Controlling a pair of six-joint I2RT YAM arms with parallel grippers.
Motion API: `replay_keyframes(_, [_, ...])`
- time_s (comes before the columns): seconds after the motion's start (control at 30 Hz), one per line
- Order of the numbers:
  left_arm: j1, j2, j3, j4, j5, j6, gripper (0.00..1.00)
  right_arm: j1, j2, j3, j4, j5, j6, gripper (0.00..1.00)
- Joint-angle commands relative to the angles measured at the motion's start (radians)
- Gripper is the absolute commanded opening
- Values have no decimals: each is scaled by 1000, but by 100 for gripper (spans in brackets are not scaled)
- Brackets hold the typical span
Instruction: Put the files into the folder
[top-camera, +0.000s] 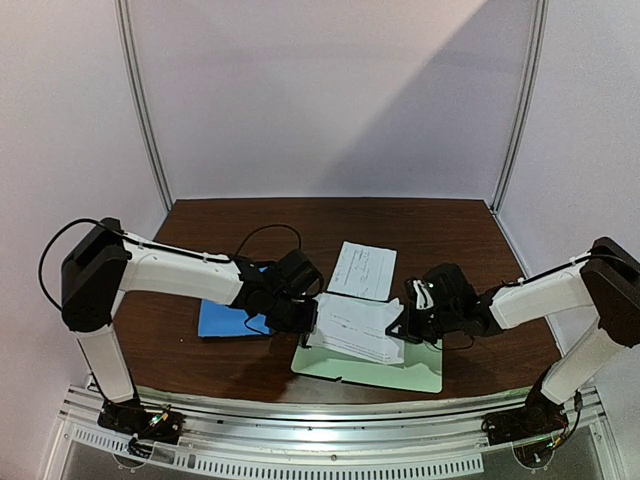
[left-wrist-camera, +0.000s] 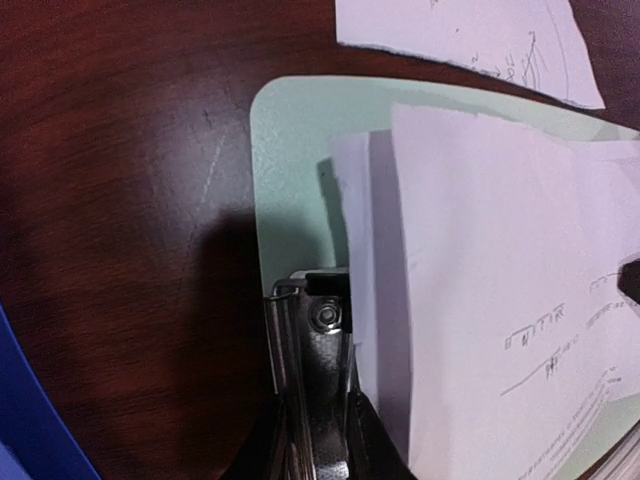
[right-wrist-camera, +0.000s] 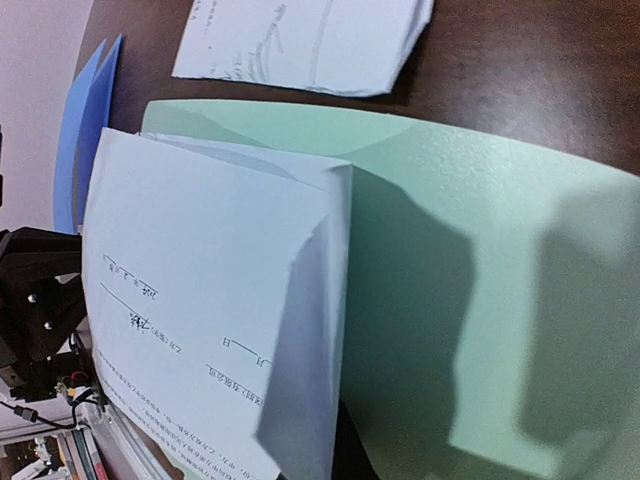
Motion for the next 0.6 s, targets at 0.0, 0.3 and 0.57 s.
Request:
replay_keyframes(0.0, [16, 9, -73, 7, 126, -26, 0, 10, 26, -72, -12, 59, -14, 0])
replay_keyframes(0.3, [56, -55, -149, 97, 216, -31, 0, 9, -8, -26, -214, 115, -181, 0])
replay_keyframes(0.57, [93, -110, -213, 168, 302, -36, 0, 8, -39, 30, -301, 110, -255, 0])
